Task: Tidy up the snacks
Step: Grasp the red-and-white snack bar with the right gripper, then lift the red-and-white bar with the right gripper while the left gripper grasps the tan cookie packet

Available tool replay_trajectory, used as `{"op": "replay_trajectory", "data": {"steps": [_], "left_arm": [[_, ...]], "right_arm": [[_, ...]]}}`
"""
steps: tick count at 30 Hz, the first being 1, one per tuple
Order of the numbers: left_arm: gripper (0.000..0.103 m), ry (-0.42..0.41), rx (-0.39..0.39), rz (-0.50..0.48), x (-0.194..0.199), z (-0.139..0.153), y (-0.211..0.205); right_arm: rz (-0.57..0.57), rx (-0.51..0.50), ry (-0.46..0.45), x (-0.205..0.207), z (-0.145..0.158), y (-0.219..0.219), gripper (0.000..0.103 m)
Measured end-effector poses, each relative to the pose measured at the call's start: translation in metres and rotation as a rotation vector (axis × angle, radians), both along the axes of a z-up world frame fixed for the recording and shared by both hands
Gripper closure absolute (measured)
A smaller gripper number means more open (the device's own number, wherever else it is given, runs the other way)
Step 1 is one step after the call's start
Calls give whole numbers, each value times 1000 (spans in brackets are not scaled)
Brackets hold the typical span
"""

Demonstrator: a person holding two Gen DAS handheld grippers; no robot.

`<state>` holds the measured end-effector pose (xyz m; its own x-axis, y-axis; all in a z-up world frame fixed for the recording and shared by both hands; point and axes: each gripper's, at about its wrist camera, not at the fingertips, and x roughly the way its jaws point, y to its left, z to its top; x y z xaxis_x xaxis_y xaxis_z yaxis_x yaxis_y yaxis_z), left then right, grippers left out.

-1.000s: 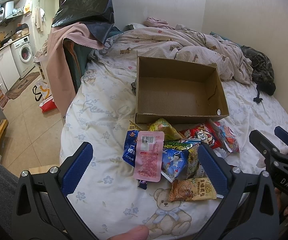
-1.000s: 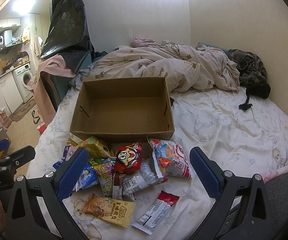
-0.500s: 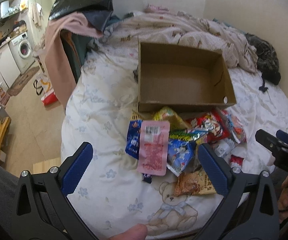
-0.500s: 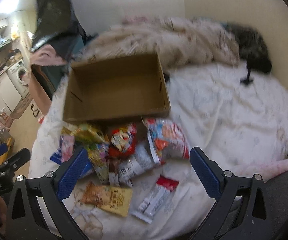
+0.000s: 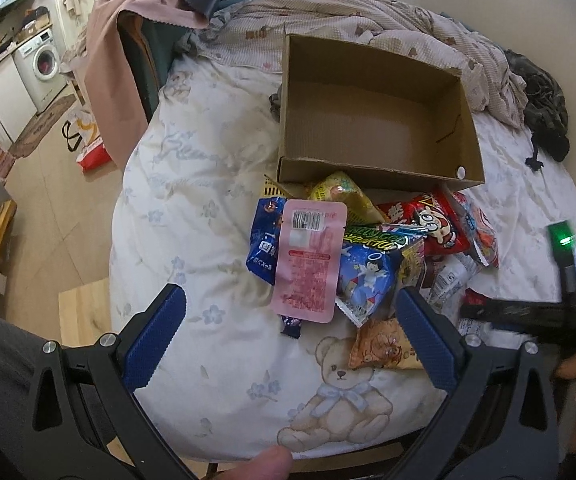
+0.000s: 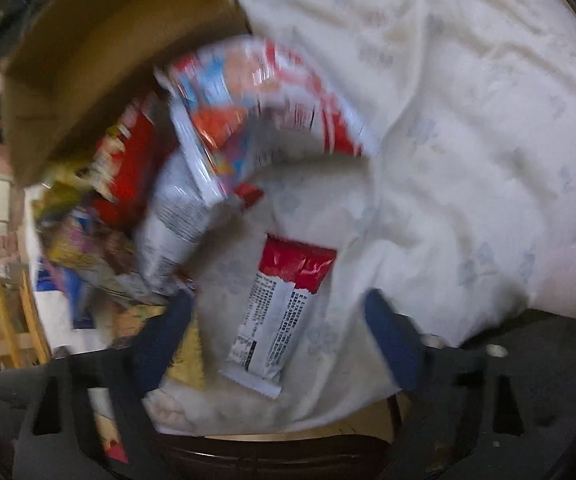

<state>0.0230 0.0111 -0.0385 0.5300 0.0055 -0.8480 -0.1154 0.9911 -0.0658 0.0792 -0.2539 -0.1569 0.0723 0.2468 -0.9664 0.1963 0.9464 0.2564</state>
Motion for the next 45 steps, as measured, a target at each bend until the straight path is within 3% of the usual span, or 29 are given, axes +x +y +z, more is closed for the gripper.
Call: {"op": "replay_trajectory", "data": {"steps": [3,7,11,17,21,23,28,32,35,38,41,45], "left_arm": [[0,2,2,5,-1,0,2],[0,-7,-13,21,-1,3,6],[0,-4,-13,14,-1,4,5],[0,-23,-11,12,-3,7,5],[0,-32,-10,10,-3,9,6],[0,-24,-4,8,-2,6,5],[0,-1,27,-7,-1,-1,0],[0,68,38,-86,0,-13,-17],[0,156,10,-203,3,-31,-46],[0,289,-102,-243,17,-60,-69],[0,398,-147,-247,36,-90,-91],[0,418,-133,-273,43,-102,-114]], "right_arm": [[28,-54,18,0,-14,12,40],[63,-117,-19,-7,-11,23,44],[71,-139,-67,-18,-3,25,70],[-2,-89,-222,-37,69,15,69],[-36,22,-327,-51,116,2,69],[-20,74,-404,-46,142,-7,69],[67,112,-588,-35,163,-15,69],[107,143,-695,-32,161,-12,69],[94,168,-629,-26,144,-11,69],[72,169,-571,-20,134,-10,69],[74,173,-575,-18,133,-12,69],[69,159,-583,-21,133,-16,69]]}}
